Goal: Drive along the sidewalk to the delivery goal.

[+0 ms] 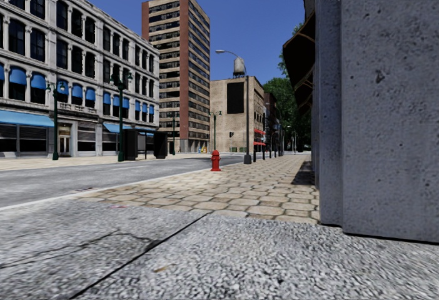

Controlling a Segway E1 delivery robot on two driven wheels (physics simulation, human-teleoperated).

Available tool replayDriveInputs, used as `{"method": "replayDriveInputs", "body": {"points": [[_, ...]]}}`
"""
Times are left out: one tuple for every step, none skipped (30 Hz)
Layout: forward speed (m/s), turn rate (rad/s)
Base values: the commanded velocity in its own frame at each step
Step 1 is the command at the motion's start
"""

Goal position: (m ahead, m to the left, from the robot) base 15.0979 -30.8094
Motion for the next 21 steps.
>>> {"method": "replayDriveInputs", "body": {"points": [[2.00, 0.00], [2.00, 0.00], [2.00, 0.00], [2.00, 0.00], [2.00, 0.00], [2.00, 0.00], [2.00, 0.00], [2.00, 0.00], [2.00, 0.00], [2.00, 0.00], [2.00, 0.00], [2.00, 0.00], [2.00, 0.00], [2.00, 0.00], [2.00, 0.00], [2.00, 0.00], [2.00, 0.00], [2.00, -0.13], [2.00, -0.24], [2.00, -0.34], [2.00, -0.38]]}}
